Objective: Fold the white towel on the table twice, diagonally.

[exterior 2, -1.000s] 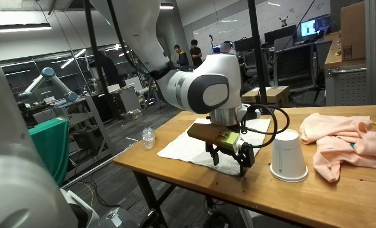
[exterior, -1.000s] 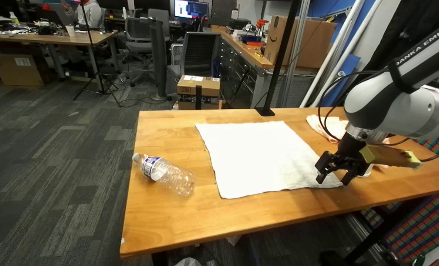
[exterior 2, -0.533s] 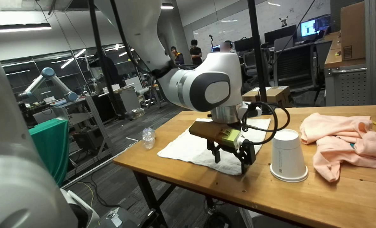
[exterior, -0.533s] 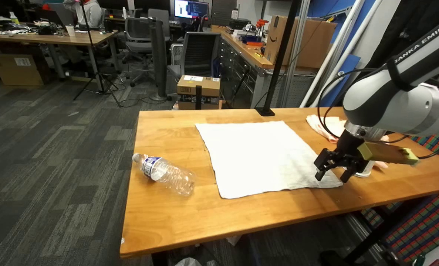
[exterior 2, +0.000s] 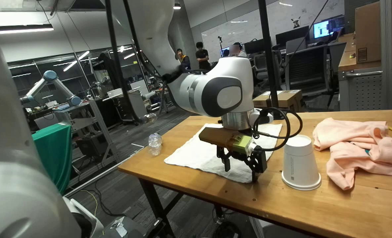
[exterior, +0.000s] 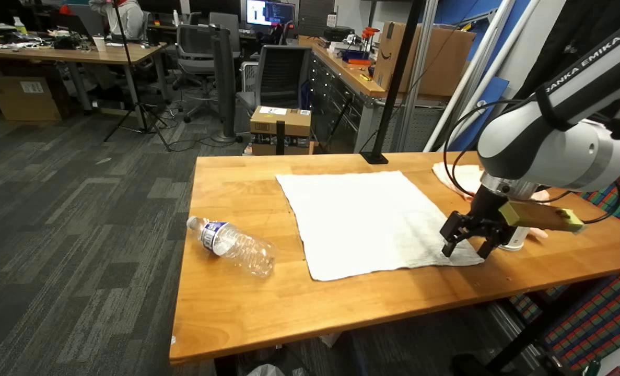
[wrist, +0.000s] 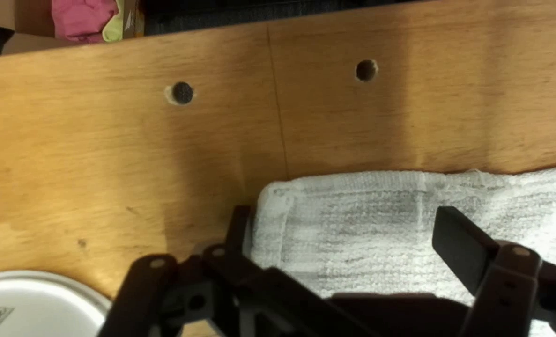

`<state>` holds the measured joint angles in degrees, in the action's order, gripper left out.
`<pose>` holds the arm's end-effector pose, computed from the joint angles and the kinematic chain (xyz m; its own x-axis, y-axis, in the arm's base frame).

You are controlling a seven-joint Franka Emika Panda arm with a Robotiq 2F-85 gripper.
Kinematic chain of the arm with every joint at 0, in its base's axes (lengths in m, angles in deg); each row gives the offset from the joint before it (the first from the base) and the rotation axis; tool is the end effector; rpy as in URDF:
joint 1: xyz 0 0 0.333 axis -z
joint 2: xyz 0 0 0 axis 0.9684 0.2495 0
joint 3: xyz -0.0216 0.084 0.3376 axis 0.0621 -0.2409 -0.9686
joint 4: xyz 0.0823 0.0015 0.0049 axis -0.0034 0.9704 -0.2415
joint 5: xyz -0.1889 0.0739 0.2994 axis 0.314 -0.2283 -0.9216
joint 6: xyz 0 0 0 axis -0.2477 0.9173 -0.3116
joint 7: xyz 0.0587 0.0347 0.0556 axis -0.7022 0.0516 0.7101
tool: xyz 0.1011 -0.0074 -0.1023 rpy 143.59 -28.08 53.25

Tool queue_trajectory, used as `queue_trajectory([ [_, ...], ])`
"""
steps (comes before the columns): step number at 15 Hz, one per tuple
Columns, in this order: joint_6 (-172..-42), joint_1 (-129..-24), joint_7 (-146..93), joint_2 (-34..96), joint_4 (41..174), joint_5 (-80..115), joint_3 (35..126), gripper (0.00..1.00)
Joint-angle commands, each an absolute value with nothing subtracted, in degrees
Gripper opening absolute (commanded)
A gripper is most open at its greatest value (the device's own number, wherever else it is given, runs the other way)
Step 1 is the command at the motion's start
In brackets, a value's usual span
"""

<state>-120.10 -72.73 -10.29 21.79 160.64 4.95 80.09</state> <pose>0.4290 -0.0506 0.2389 0.9942 -0.0642 -0.0866 -0.0719 -0.9935 -0.0883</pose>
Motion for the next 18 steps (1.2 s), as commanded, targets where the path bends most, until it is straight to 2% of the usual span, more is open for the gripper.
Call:
queue_trajectory([
  [1,-118.91,-72.16,-11.66,22.71,159.54,6.01,79.39,1.00],
  [2,-118.97,-72.16,-11.73,22.78,159.59,6.06,79.39,0.99],
  [3,-119.00,-72.17,-11.86,22.75,159.75,6.07,79.40,0.92],
  [5,-119.14,-72.13,-11.91,22.71,159.92,5.96,79.40,0.70],
  [7,-119.14,-72.01,-12.24,22.40,159.99,6.01,79.43,0.53],
  [14,-116.36,-72.45,-16.07,20.48,160.05,9.38,79.90,0.02],
  [16,-113.34,-72.65,-18.40,19.56,159.16,12.66,80.19,0.00],
  [17,-111.07,-72.81,-19.74,19.30,158.37,14.63,80.27,0.06],
  [18,-108.94,-72.96,-20.98,19.21,157.56,16.42,80.28,0.06],
])
